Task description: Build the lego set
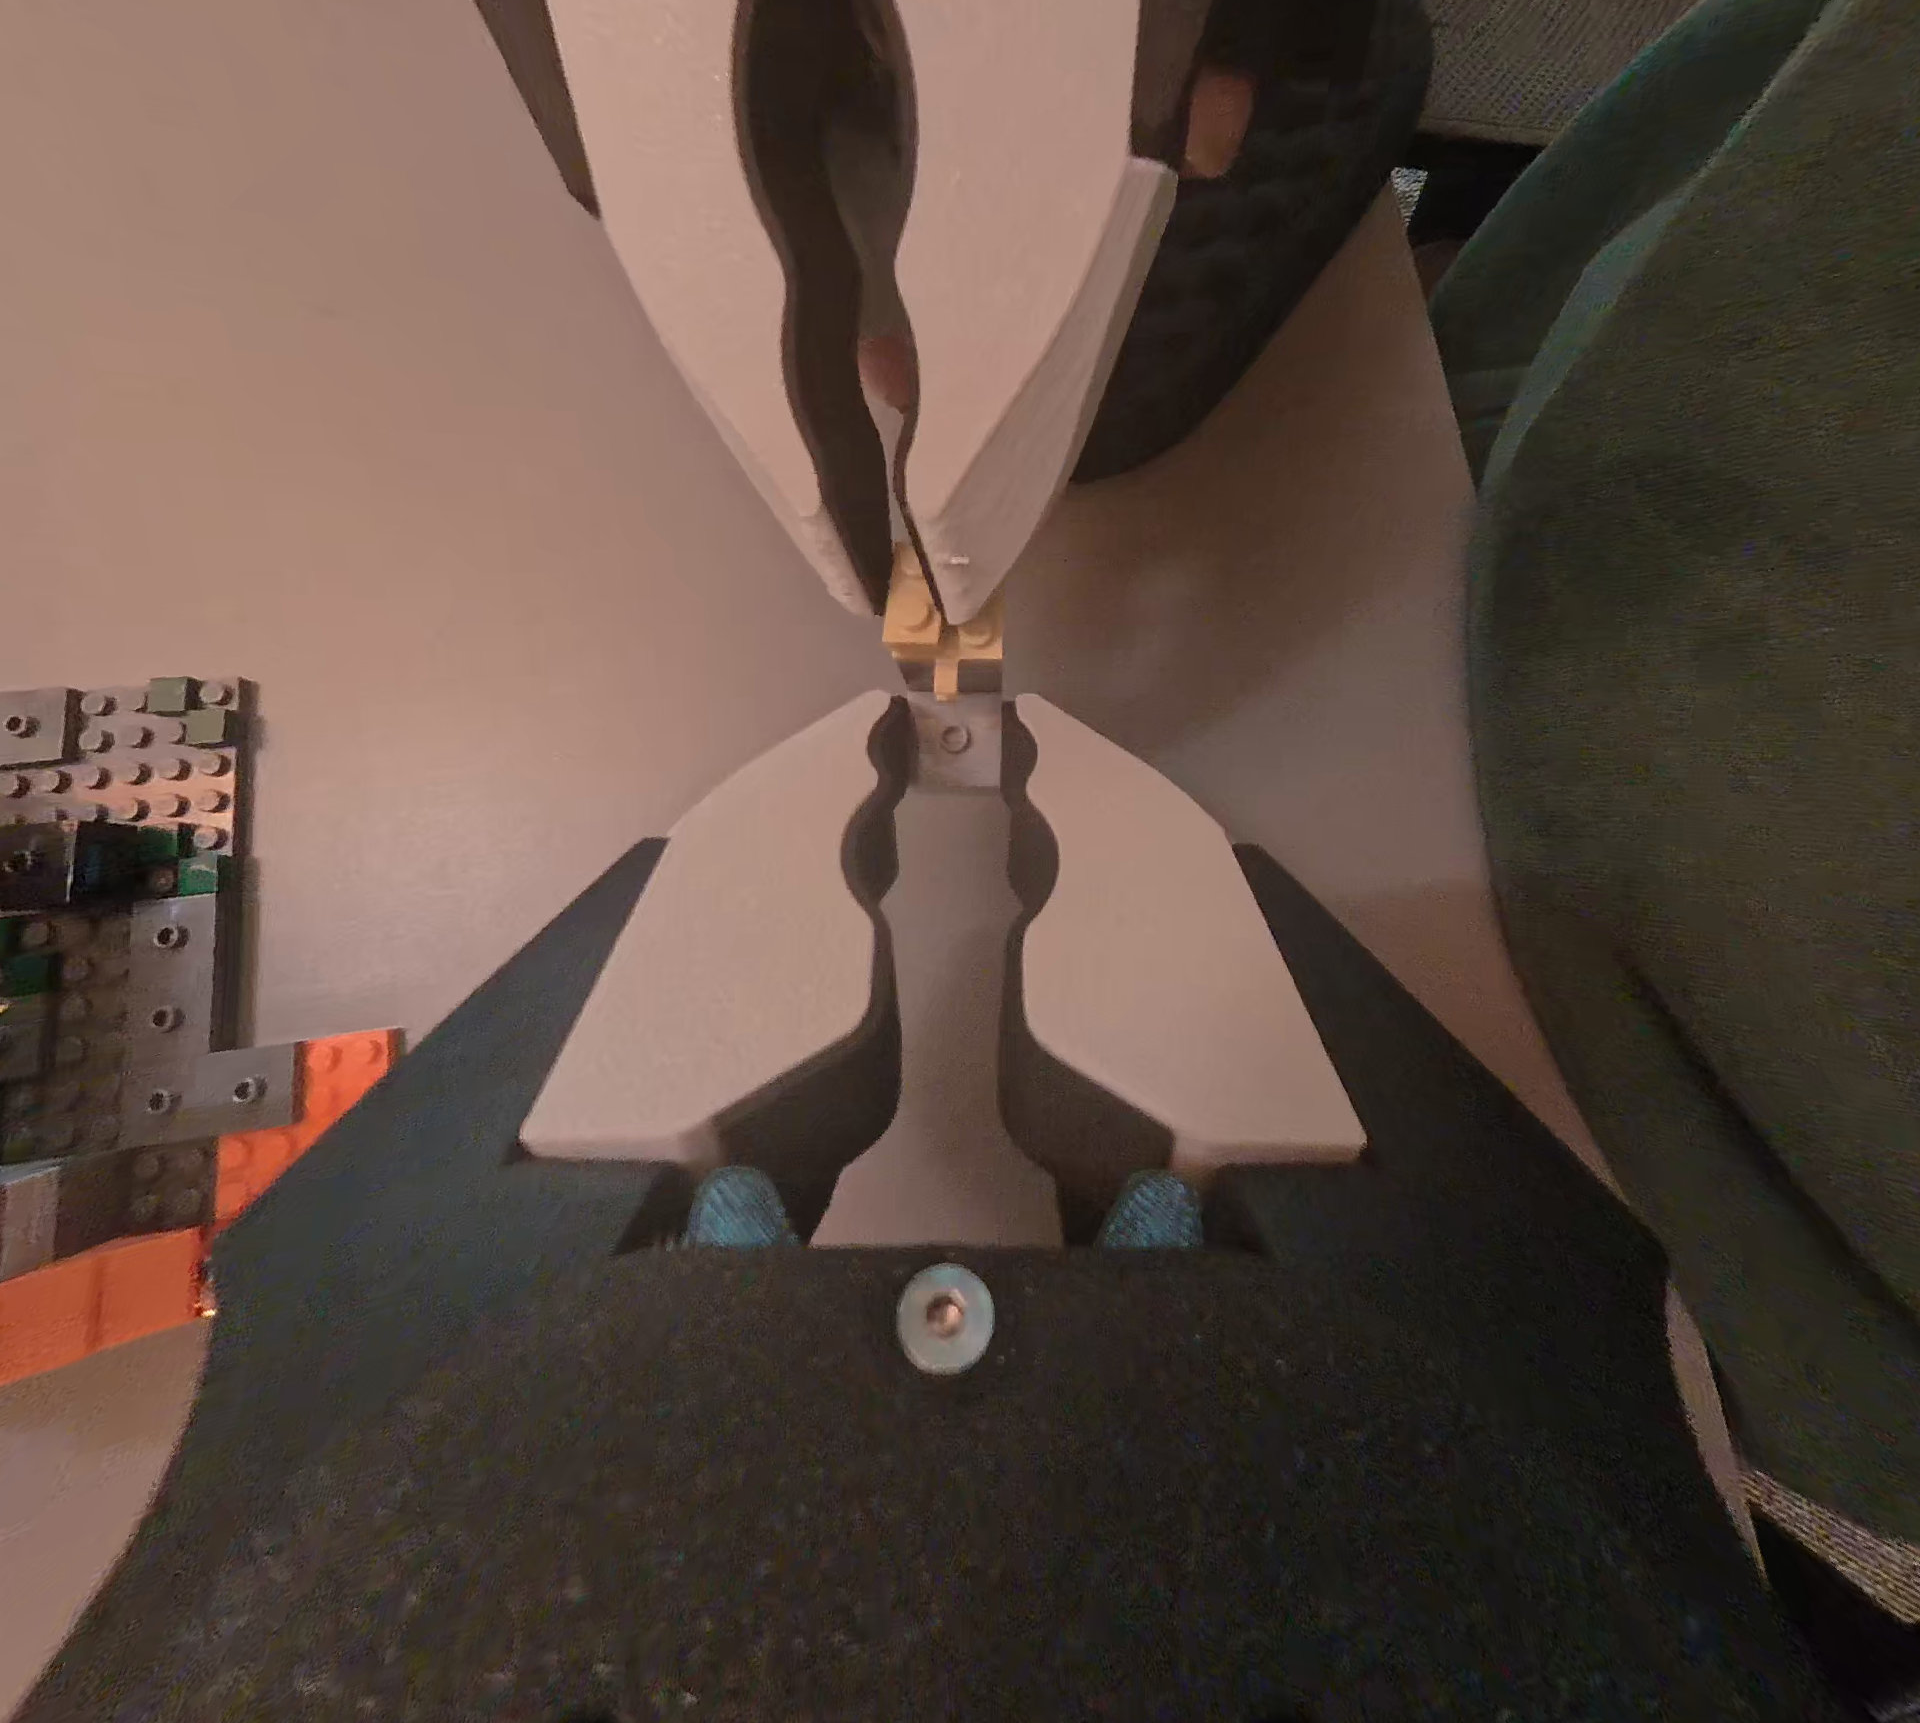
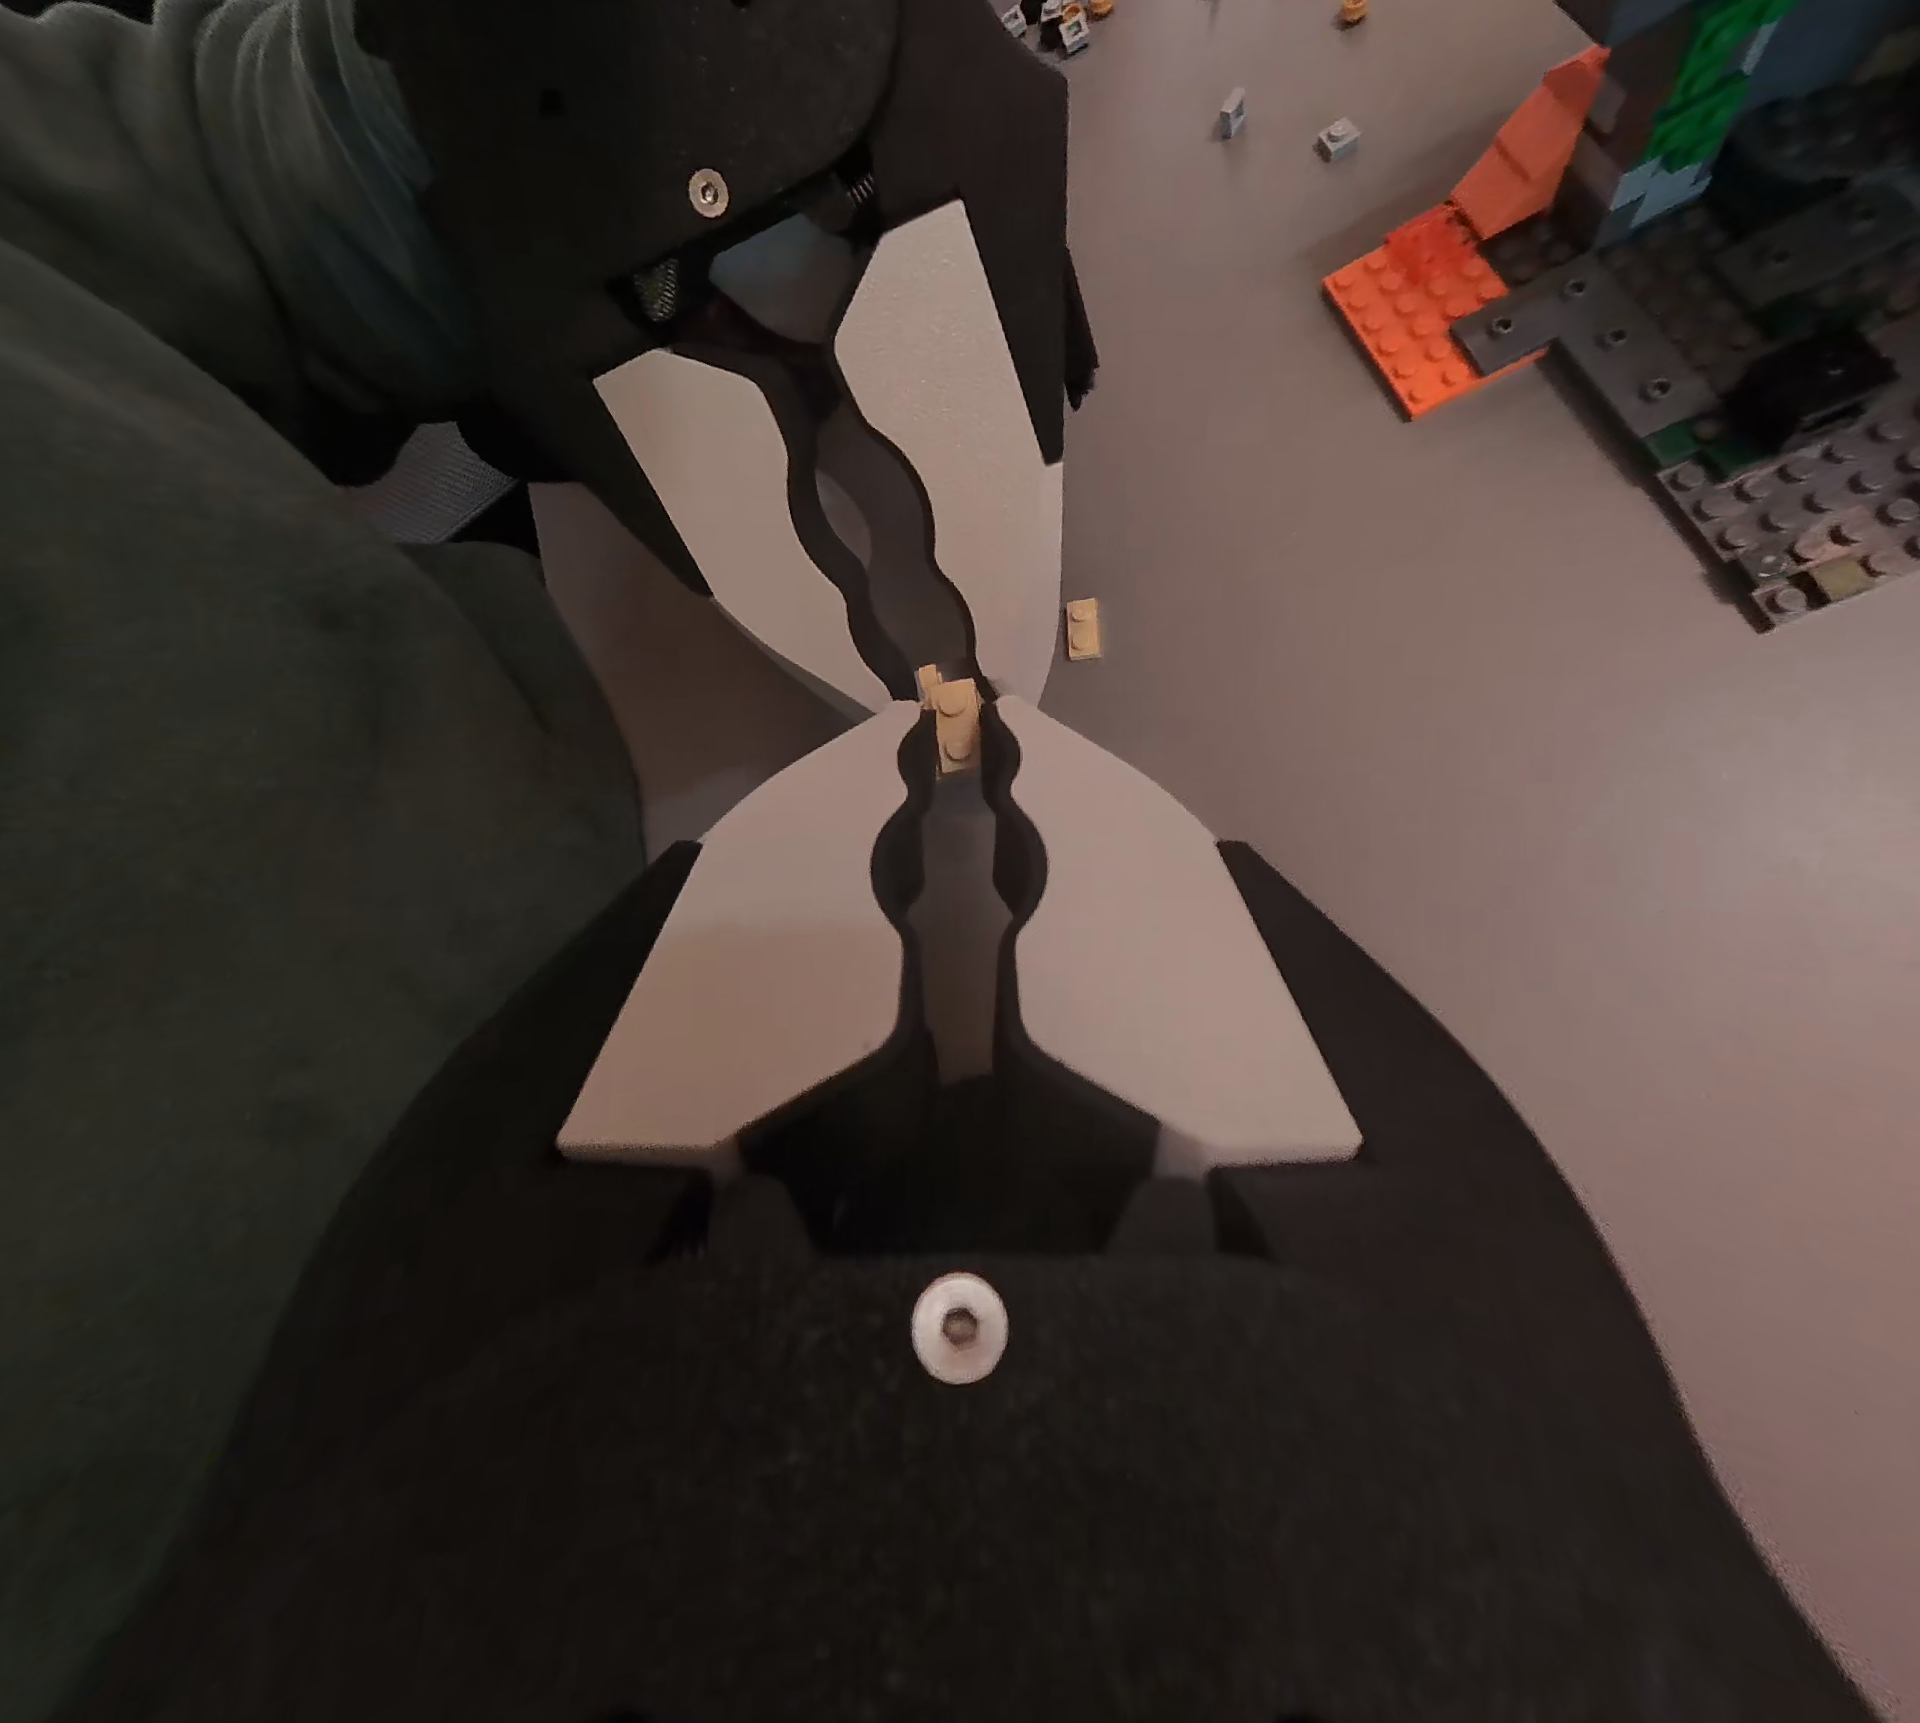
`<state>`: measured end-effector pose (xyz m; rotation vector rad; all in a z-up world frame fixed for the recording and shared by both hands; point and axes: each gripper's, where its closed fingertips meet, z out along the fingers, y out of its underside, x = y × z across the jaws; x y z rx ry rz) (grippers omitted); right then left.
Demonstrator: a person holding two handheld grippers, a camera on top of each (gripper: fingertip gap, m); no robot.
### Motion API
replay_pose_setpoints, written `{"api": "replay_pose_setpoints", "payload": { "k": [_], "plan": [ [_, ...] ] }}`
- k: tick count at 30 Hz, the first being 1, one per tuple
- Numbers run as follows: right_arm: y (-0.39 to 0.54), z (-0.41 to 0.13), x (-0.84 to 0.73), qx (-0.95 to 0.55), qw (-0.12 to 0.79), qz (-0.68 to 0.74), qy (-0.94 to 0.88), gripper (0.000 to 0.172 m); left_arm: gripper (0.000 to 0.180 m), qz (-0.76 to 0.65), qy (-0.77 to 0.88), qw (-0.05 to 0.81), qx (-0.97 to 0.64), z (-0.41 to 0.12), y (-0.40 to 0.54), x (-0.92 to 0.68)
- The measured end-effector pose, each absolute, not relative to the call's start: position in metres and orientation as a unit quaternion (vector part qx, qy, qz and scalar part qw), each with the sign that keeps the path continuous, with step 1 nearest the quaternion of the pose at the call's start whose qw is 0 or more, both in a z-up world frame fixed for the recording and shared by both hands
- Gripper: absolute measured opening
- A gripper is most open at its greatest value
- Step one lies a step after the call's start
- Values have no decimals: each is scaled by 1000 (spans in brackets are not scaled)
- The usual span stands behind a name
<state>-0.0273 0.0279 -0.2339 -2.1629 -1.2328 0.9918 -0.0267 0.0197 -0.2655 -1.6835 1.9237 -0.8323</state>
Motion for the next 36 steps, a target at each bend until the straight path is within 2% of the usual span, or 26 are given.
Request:
{"api": "replay_pose_setpoints", "payload": {
  "k": [1, 11, 19, 27, 32, 36],
  "plan": [
    [28, -234, -27, -786, 229, 358, -448, 7, 16, -299, 698, 227, -610, -265, 20, -26],
    [22, -233, -27, -783, 199, 365, -462, 8, 16, -302, 705, 228, -600, -264, 16, -26],
    [30, -215, -22, -783, 180, 447, -392, 25, 16, -311, 703, 228, -598, -262, 15, -26],
    [24, -218, -22, -763, 41, 615, -193, 37, 16, -314, 711, 246, -580, -255, 12, -24],
    [6, -226, -29, -749, -42, 635, -186, 49, 16, -330, 723, 242, -557, -249, 1, -23],
    [-3, -227, -34, -734, -79, 649, -186, 49, 17, -331, 728, 242, -550, -247, -2, -24]
  ]
}}
